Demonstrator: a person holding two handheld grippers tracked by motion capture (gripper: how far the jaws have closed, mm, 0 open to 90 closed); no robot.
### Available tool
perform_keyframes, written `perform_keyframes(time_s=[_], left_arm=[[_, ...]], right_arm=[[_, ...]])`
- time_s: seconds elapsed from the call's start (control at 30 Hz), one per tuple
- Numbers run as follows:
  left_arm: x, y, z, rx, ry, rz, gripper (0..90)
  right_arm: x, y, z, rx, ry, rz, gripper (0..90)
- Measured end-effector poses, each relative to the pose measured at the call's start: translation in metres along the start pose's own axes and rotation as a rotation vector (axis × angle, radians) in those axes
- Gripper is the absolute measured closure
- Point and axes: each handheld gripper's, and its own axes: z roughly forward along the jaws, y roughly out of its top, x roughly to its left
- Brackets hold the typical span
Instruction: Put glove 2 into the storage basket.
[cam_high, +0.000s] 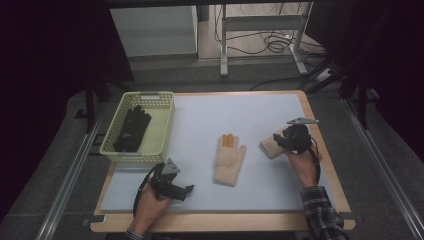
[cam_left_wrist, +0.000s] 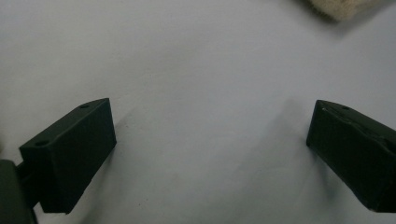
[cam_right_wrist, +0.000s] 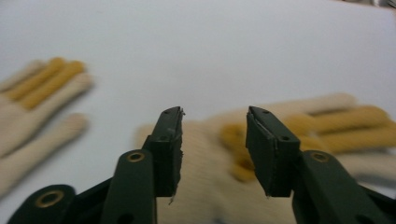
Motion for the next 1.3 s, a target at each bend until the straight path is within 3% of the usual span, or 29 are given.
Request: perform_keyframes(time_s=[0.2, 0.33, 0.4, 0.5, 0.63, 0.8, 0.9, 1.13, 1.3], left_arm=[[0.0, 0.0, 0.0, 0.0, 0.0, 0.0, 1.7], [0.0, 0.0, 0.0, 0.0, 0.0, 0.0, 1.7], [0.0, 0.0, 0.0, 0.0, 0.0, 0.0, 1.7], [0.0, 0.0, 0.0, 0.0, 0.0, 0.001, 1.7], [0.0, 0.0, 0.0, 0.0, 0.0, 0.001, 1.7], [0.0, 0.0, 0.0, 0.0, 0.0, 0.0, 1.7], [0.0, 0.0, 0.0, 0.0, 0.0, 0.0, 1.7], [0.0, 0.0, 0.0, 0.0, 0.0, 0.0, 1.7], [0.0, 0.0, 0.0, -0.002, 0.001, -0.001, 1.7]], right_arm=[[-0.013, -0.013, 0.017, 0.025, -0.036, 0.041, 37.2], [-0.015, -0.017, 0.033, 0.04, -0.063, 0.055, 33.4], [-0.015, -0.019, 0.042, 0.045, -0.088, 0.042, 36.7], [-0.013, -0.021, 0.04, 0.018, -0.09, 0.042, 57.3], [-0.012, -0.02, 0.034, 0.031, -0.089, 0.014, 62.6], [-0.013, -0.019, 0.016, -0.011, -0.036, 0.015, 62.8], [-0.007, -0.016, 0.004, -0.031, -0.006, -0.016, 62.7], [0.014, -0.005, -0.028, -0.063, 0.08, -0.112, 62.6], [0.035, 0.006, -0.053, -0.111, 0.175, -0.166, 62.5]])
